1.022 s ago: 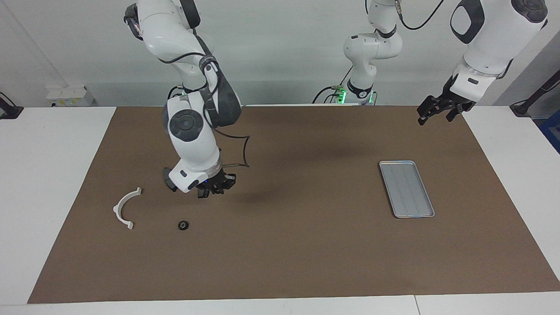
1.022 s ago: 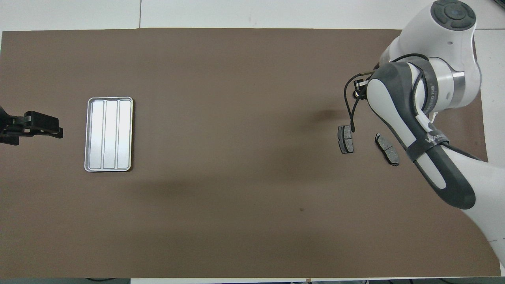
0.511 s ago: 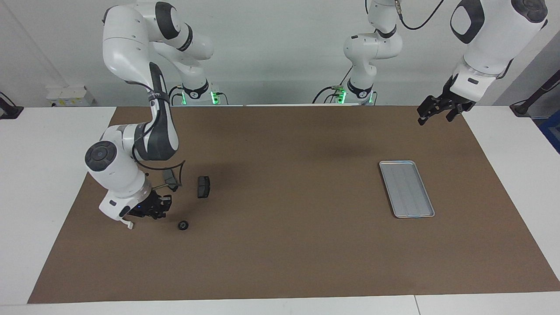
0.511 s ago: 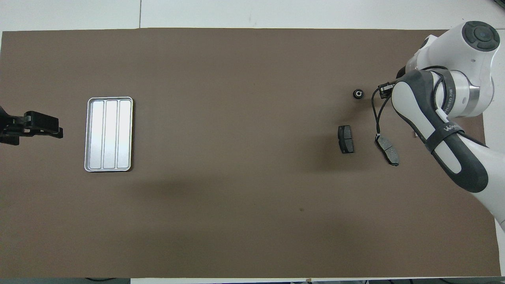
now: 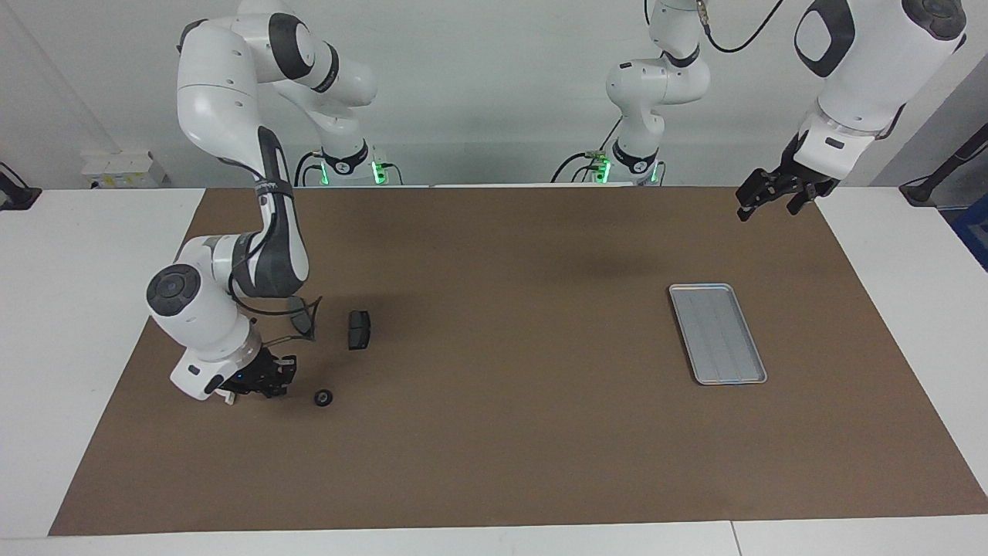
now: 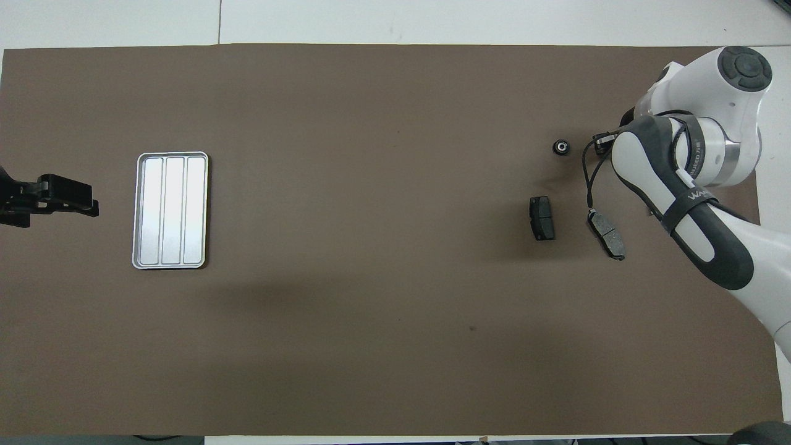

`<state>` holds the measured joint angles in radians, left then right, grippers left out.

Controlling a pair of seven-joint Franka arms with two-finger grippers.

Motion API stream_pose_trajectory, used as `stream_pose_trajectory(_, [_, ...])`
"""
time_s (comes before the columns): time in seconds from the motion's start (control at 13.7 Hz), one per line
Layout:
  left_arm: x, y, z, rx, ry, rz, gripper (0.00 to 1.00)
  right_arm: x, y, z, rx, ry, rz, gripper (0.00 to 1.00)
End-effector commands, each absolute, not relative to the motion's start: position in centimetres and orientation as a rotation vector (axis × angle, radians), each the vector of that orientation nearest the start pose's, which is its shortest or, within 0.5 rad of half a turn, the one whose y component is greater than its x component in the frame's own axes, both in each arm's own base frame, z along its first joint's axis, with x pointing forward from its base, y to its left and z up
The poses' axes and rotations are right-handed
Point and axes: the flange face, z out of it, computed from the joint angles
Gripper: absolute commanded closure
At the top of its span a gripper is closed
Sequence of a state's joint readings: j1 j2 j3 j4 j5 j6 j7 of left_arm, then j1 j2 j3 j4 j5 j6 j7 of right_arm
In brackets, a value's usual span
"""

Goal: Place bearing gear from tray to pile
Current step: 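Carry the bearing beside the other bearing near the white arc and release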

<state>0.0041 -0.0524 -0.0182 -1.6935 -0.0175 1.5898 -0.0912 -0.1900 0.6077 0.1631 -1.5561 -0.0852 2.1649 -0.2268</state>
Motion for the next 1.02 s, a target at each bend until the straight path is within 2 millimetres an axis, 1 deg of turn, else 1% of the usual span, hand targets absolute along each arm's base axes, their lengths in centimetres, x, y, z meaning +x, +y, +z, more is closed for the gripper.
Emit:
stream_pose_trajectory(0.0, [53.2,-1.0,60.1,-3.16,-0.12,0.094,0.0,70.0,-4.5,28.8,-3.098,-0.378,-0.033,1.0])
stream_pose_trajectory(0.22, [53.2,-1.0,60.1,-3.16,-0.12,0.094,0.0,70.1,-4.5,28.7,-3.099,-0.378,-0.045,1.0])
stream_pose_trajectory(0.29, [53.1,-1.0,60.1,-3.16,-0.12,0.094,0.0,70.1,-4.5,28.7,-3.099,-0.378,-0.045,0.98])
stream_pose_trajectory(0.58, [53.2,-1.0,60.0,-3.16,-0.12,0.097,0.0,70.1,-4.3,28.7,-3.099,-0.36,-0.043,0.56])
stream_pose_trajectory(0.66, [53.1,-1.0,60.1,-3.16,-0.12,0.094,0.0,70.1,-4.3,28.7,-3.099,-0.36,-0.043,0.51])
stream_pose_trajectory(0.73, [53.1,-1.0,60.1,-3.16,-0.12,0.094,0.0,70.1,-4.2,28.8,-3.099,-0.358,-0.045,0.38])
stream_pose_trajectory(0.8, [53.1,-1.0,60.1,-3.16,-0.12,0.094,0.0,70.1,-4.2,29.0,-3.099,-0.358,-0.05,0.3])
stream_pose_trajectory(0.88, [53.1,-1.0,60.1,-3.16,-0.12,0.094,0.0,70.2,-4.0,29.4,-3.101,-0.361,-0.059,0.25])
stream_pose_trajectory(0.95, [53.1,-1.0,60.1,-3.16,-0.12,0.094,0.0,70.3,-3.7,29.9,-3.099,-0.361,-0.071,0.13])
